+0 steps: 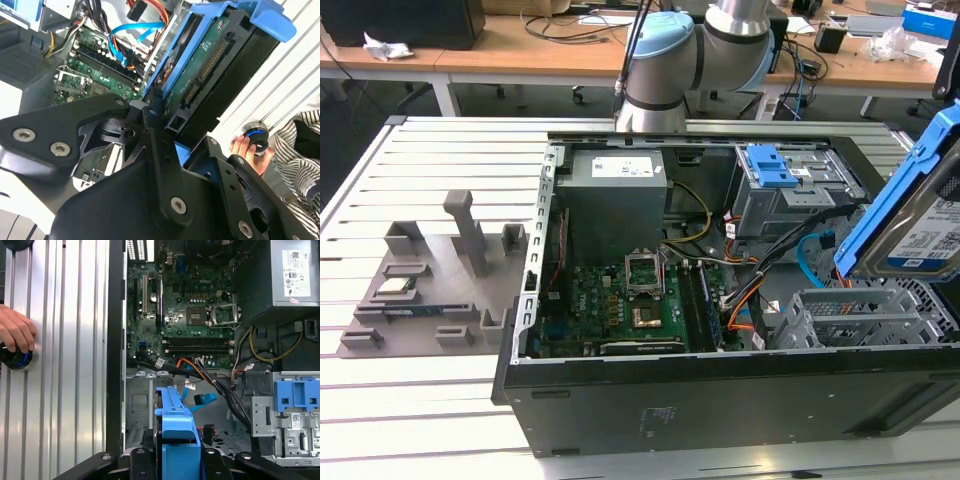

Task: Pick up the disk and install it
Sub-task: 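Pick up the disk, then insert the disk into the insertion slot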

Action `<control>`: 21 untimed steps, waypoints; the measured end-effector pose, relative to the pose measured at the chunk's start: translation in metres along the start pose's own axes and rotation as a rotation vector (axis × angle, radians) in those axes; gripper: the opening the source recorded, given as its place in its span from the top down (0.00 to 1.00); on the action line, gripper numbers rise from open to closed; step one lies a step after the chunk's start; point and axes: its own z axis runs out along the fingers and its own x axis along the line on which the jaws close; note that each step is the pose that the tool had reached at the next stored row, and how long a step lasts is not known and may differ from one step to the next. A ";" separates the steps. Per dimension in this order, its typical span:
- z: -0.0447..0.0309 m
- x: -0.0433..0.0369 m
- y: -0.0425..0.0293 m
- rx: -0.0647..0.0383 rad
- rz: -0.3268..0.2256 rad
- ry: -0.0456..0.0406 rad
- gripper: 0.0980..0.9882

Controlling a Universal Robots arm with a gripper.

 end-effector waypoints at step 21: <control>0.0338 -0.0030 0.0030 0.000 0.026 -0.0020 0.70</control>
